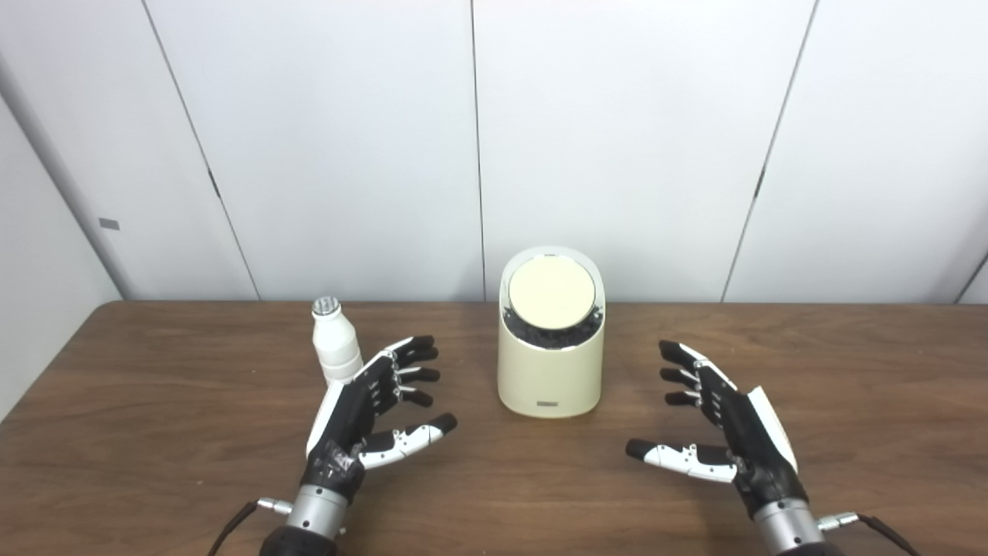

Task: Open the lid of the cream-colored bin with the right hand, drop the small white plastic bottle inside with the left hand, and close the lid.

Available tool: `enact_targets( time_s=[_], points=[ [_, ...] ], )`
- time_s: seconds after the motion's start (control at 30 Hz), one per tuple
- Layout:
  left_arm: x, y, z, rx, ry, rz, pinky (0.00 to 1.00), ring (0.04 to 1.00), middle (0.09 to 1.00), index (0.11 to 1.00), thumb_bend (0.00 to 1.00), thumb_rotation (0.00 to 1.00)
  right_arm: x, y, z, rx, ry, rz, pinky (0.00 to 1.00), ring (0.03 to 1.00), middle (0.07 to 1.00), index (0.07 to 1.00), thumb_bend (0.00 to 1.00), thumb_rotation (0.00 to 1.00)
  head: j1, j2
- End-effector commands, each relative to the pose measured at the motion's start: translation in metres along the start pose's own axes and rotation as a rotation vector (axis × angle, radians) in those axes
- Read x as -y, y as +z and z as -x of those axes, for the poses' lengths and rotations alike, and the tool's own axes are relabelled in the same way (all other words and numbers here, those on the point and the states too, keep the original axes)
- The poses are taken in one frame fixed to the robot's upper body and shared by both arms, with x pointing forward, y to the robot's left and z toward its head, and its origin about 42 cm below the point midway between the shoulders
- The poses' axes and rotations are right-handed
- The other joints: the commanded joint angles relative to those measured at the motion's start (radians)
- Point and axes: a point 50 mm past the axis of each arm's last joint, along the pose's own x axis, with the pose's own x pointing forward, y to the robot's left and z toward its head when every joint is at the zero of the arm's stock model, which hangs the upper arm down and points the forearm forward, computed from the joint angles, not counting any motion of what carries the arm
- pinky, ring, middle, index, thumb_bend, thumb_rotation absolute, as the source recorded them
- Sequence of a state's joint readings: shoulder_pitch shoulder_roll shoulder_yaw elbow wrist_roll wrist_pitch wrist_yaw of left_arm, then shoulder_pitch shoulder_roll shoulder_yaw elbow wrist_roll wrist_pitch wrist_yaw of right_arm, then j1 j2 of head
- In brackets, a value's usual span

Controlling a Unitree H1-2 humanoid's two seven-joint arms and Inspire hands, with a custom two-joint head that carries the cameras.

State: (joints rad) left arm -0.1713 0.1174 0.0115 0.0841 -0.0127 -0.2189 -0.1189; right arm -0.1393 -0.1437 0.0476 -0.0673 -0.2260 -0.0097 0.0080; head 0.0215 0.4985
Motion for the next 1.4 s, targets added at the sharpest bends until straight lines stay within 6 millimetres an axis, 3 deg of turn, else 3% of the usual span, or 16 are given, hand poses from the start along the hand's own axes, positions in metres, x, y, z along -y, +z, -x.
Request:
enact_targets(
  time_s=[0.0, 0.13, 0.23, 0.5, 0.73, 0.9, 1.13, 1.37],
  points=[
    [-0.004, 0.012, -0.011, 0.086, 0.001, -0.012, 0.60, 0.728, 0.806, 0.822, 0.65, 0.01, 0.001, 0.017, -0.013, 0.104, -0.023, -0.013, 0.72, 0.823, 0.873, 0.863, 0.75, 0.26, 0.001, -0.004],
    [-0.004, 0.011, -0.012, 0.083, -0.006, -0.025, 0.60, 0.721, 0.804, 0.820, 0.65, 0.01, -0.001, 0.028, -0.023, 0.139, -0.037, -0.008, 0.72, 0.806, 0.872, 0.862, 0.74, 0.25, -0.006, -0.008],
    [-0.004, 0.010, -0.014, 0.081, -0.012, -0.013, 0.59, 0.724, 0.804, 0.825, 0.65, 0.00, 0.002, 0.042, -0.037, 0.193, -0.060, 0.030, 0.67, 0.779, 0.856, 0.856, 0.75, 0.30, -0.008, -0.012],
    [-0.004, 0.007, -0.017, 0.090, -0.012, -0.016, 0.58, 0.723, 0.805, 0.823, 0.65, 0.00, 0.011, 0.096, -0.079, 0.161, -0.113, 0.172, 0.71, 0.841, 0.879, 0.901, 0.81, 0.38, -0.018, -0.024],
    [-0.003, 0.002, -0.018, 0.082, -0.014, -0.013, 0.60, 0.712, 0.799, 0.816, 0.66, 0.01, 0.014, 0.124, -0.101, 0.161, -0.140, 0.230, 0.71, 0.852, 0.893, 0.924, 0.82, 0.41, -0.022, -0.029],
    [-0.002, -0.001, -0.018, 0.072, -0.022, -0.008, 0.60, 0.714, 0.797, 0.816, 0.66, 0.02, 0.013, 0.136, -0.112, 0.158, -0.139, 0.272, 0.68, 0.843, 0.891, 0.928, 0.84, 0.44, -0.020, -0.033],
    [-0.003, -0.002, -0.018, 0.073, -0.022, -0.015, 0.60, 0.716, 0.799, 0.814, 0.66, 0.02, 0.007, 0.144, -0.127, 0.163, -0.101, 0.326, 0.65, 0.848, 0.925, 0.937, 0.84, 0.40, -0.021, -0.033],
    [-0.001, -0.001, -0.017, 0.080, -0.021, -0.015, 0.60, 0.713, 0.797, 0.811, 0.67, 0.03, -0.003, 0.155, -0.145, 0.163, -0.118, 0.407, 0.72, 0.862, 0.918, 0.923, 0.91, 0.44, -0.012, -0.032]
  ],
)
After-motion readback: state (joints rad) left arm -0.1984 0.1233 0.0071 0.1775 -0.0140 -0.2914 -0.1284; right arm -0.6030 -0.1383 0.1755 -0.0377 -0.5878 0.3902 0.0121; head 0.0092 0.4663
